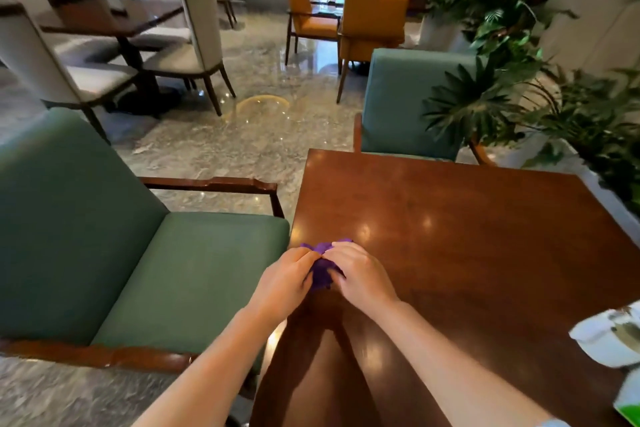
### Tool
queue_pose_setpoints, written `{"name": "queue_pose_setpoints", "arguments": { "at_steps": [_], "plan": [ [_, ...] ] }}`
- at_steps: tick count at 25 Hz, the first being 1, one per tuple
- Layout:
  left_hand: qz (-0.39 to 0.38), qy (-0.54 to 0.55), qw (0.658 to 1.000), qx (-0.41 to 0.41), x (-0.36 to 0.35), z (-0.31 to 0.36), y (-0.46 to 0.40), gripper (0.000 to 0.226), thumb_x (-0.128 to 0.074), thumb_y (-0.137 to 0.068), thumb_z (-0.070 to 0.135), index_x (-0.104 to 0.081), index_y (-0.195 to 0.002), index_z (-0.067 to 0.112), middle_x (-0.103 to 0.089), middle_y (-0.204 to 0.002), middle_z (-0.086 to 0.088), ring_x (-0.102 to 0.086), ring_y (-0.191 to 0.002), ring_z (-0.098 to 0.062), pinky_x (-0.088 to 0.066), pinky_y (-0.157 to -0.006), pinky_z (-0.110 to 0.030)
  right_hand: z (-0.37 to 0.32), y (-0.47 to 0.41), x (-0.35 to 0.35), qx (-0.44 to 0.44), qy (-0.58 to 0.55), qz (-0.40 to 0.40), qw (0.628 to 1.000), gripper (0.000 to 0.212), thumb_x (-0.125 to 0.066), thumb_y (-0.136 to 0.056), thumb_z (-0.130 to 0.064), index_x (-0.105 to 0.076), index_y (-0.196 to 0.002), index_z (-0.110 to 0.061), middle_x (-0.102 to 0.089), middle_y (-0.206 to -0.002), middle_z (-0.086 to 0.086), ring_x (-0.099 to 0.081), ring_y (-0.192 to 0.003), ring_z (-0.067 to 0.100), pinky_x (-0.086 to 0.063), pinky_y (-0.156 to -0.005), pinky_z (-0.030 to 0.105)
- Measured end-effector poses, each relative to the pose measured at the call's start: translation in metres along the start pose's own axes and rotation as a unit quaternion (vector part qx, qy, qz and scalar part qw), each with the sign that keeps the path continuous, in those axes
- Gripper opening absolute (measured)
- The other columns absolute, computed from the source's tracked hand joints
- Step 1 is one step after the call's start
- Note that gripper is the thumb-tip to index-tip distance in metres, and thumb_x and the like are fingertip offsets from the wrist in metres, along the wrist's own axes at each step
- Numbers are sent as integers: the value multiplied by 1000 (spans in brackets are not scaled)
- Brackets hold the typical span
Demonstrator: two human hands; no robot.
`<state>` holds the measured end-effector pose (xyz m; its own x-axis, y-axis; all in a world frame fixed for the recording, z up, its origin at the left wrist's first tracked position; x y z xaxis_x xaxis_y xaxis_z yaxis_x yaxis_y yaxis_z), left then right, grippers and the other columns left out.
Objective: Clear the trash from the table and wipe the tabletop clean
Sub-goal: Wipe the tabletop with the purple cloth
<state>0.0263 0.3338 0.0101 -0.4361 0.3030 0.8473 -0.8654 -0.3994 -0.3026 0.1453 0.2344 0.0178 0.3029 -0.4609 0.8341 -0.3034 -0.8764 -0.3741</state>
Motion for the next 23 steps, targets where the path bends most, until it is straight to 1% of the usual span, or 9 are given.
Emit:
{"name": "queue_pose_setpoints", "arguments": {
  "at_steps": [6, 10, 13, 15, 17, 19, 20, 21, 23],
  "plan": [
    [-56, -21, 998, 5, -47, -53, -53, 29, -57, -88, 10, -60, -117, 8, -64, -107, -10, -58, -99, -28, -53, -74, -38, 58, -42, -45, -48, -7, -39, 998, 28, -64, -78, -7, -68, -106, -14, -69, -108, 3, -57, -110, 21, -43, -93, 30],
    [-112, -12, 993, 40, -91, -74, -65, 25, -53, -91, 12, -60, -115, 7, -62, -108, -9, -55, -102, -28, -49, -80, -38, 81, -39, -83, -92, 45, -71, 992, 20, -60, -80, -10, -68, -98, -13, -69, -98, 2, -59, -97, 21, -49, -78, 33],
    [-135, -24, 989, 49, -110, -88, -62, 24, -58, -88, 15, -62, -111, 9, -64, -108, -7, -57, -102, -25, -49, -78, -35, 91, -30, -107, -106, 72, -96, 987, 18, -73, -69, -10, -71, -87, -14, -73, -86, 0, -67, -86, 21, -54, -70, 30],
    [-125, -33, 991, 19, -116, -94, -56, 28, -67, -80, 15, -67, -107, 10, -69, -105, -6, -66, -94, -24, -53, -72, -29, 94, -24, -115, -97, 100, -98, 985, 33, -79, -66, -18, -72, -98, -15, -73, -98, -1, -67, -97, 16, -54, -77, 28],
    [-130, -64, 989, -9, -118, -95, -50, 40, -55, -84, 27, -64, -118, 8, -66, -120, -7, -66, -104, -21, -54, -81, -30, 94, -18, -121, -109, 135, -161, 972, 48, -61, -86, -30, -52, -131, -16, -52, -136, 0, -44, -128, 14, -38, -102, 36],
    [-217, -116, 969, 19, -120, -95, -47, 68, -15, -88, 43, -31, -145, 10, -26, -151, -2, -31, -138, -14, -27, -111, -34, 95, -16, -123, -128, 149, -231, 953, 55, -35, -98, -37, -17, -147, -19, -14, -155, -2, -9, -143, 15, -8, -114, 46],
    [-266, -135, 954, 42, -121, -96, -46, 69, -4, -88, 45, -11, -149, 13, -4, -155, 2, -9, -143, -11, -10, -116, -35, 94, -18, -122, -134, 162, -255, 944, 56, -29, -99, -39, -8, -148, -21, -6, -157, -2, -1, -143, 16, 0, -113, 50],
    [-300, -152, 940, 56, -121, -97, -46, 63, -5, -93, 43, 1, -150, 16, 8, -156, 3, 3, -144, -11, 0, -116, -37, 92, -21, -121, -139, 178, -268, 937, 57, -27, -99, -41, -5, -148, -21, -4, -158, -1, 2, -143, 17, 3, -112, 52],
    [-323, -171, 928, 74, -114, -89, -52, 60, -21, -101, 39, 6, -149, 17, 9, -158, 1, 8, -145, -13, 2, -116, -42, 86, -27, -114, -145, 190, -277, 931, 57, -27, -99, -43, -7, -148, -23, -6, -158, 2, 1, -144, 20, 4, -111, 55]
  ]
}}
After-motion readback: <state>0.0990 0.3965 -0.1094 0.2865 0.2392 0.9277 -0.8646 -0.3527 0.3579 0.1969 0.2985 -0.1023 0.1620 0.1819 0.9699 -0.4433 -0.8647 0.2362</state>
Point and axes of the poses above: each hand's wrist, its own y-axis away from the middle knuckle, its own x-axis out of the back of the hand, z = x × y, the point moved 2 cm from there along -y, towards the middle knuckle
